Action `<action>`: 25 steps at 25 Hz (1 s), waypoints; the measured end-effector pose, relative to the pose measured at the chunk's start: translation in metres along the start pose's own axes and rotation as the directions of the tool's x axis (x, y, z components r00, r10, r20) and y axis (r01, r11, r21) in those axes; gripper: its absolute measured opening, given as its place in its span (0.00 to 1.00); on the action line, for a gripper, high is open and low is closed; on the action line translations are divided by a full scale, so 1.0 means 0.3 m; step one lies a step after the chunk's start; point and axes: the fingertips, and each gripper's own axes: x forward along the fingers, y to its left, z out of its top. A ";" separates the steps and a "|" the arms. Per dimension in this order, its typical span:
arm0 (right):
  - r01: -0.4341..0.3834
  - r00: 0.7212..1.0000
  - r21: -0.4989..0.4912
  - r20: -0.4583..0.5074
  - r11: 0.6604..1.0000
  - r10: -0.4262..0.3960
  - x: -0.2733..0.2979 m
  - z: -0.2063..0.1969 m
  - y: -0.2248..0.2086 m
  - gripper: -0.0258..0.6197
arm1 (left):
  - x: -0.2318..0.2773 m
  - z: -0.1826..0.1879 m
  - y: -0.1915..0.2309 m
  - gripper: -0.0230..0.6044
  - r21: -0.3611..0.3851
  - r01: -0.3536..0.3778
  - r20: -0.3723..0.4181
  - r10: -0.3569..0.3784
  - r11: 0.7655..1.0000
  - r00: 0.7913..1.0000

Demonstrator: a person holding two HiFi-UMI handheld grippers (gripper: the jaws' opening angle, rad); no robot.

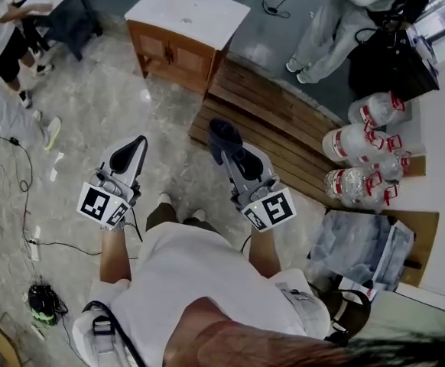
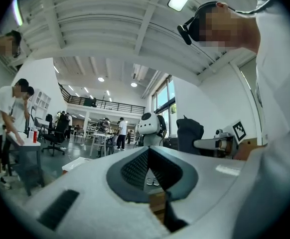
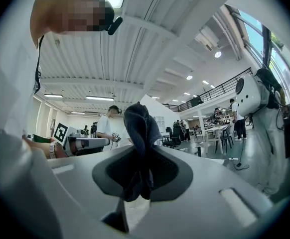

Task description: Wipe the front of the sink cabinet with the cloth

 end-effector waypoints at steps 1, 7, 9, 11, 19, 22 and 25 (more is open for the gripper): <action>-0.017 1.000 0.007 -0.003 1.000 0.017 0.016 -0.009 0.007 0.16 | -0.011 -0.003 0.016 0.03 -0.001 -0.018 -0.001 0.018 1.000 1.000; -0.049 0.999 -0.001 -0.009 0.999 0.049 0.137 -0.042 -0.010 0.16 | 0.008 -0.032 0.153 0.03 -0.002 -0.050 0.012 0.050 0.999 0.999; -0.040 0.999 -0.002 -0.012 0.999 0.040 0.215 -0.068 -0.028 0.16 | 0.027 -0.053 0.234 0.03 -0.004 -0.041 0.013 0.041 0.999 0.999; -0.030 0.999 0.003 -0.019 1.000 0.030 0.321 -0.106 -0.047 0.16 | 0.051 -0.079 0.348 0.03 -0.014 -0.031 0.014 0.032 0.999 0.999; 0.033 0.999 -0.006 -0.043 0.999 -0.034 0.972 -0.131 -0.144 0.16 | 0.232 -0.043 1.000 0.03 -0.051 0.048 0.023 -0.047 0.998 0.999; 0.061 0.997 0.000 -0.048 0.998 -0.061 1.192 -0.111 -0.163 0.16 | 0.292 -0.015 1.208 0.03 -0.075 0.092 0.018 -0.090 0.993 0.996; 0.087 0.995 0.006 -0.041 0.996 -0.087 1.354 -0.090 -0.185 0.16 | 0.352 0.011 1.354 0.03 -0.087 0.134 0.021 -0.132 0.987 0.991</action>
